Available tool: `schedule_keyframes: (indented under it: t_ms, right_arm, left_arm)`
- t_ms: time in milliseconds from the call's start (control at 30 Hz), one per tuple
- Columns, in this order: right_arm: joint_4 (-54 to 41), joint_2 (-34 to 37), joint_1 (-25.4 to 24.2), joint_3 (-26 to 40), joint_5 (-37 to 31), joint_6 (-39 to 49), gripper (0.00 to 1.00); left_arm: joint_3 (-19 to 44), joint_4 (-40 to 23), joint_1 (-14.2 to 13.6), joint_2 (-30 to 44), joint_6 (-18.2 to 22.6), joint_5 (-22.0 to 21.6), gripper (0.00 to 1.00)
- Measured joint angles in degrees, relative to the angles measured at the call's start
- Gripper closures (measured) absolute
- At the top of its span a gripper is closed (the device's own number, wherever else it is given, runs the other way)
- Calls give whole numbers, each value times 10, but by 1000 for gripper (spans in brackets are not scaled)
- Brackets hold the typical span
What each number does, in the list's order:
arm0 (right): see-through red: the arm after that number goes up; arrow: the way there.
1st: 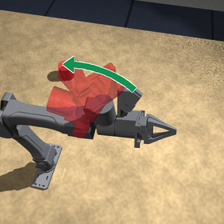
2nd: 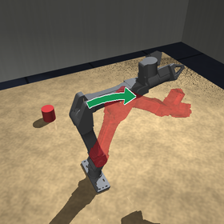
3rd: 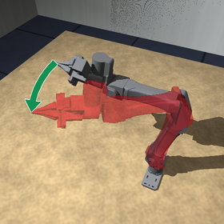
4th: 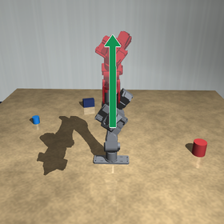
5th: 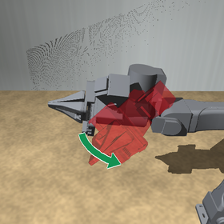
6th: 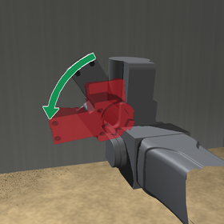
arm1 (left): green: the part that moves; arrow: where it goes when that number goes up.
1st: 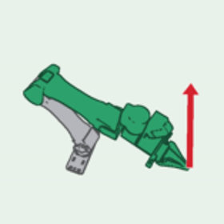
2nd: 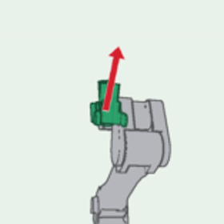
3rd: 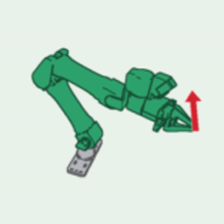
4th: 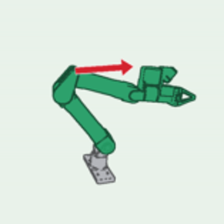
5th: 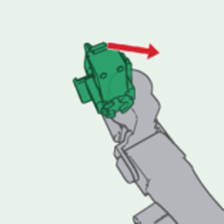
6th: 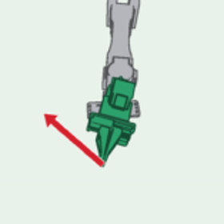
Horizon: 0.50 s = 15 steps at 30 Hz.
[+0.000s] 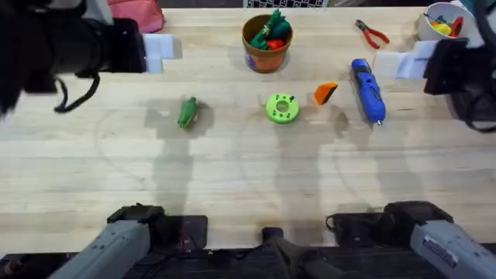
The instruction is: Pick up the gripper from the table and insert it into the empty holder that is missing its gripper. Then pick up a screw, insert it into the mounting hole, and use the screwdriver to tighten it. Finally, clean up the table by picking up the vegetable and placing it into the bucket.
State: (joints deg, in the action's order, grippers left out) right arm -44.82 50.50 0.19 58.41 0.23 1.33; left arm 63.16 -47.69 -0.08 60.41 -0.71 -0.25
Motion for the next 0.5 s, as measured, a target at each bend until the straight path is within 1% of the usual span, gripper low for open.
schedule_keyframes:
  t_ms: [100,200,333,500]
  right_arm:
    - [-63,61,0,45,0,13,8]
    - [-98,108,0,76,0,20,7]
    - [-99,140,0,84,0,23,8]
    - [-100,154,0,84,0,26,8]
  left_arm:
    - [35,-48,0,53,0,0,16]
    - [53,-81,0,93,0,0,15]
    - [54,-93,0,131,0,1,16]
    - [54,-93,0,154,0,3,15]
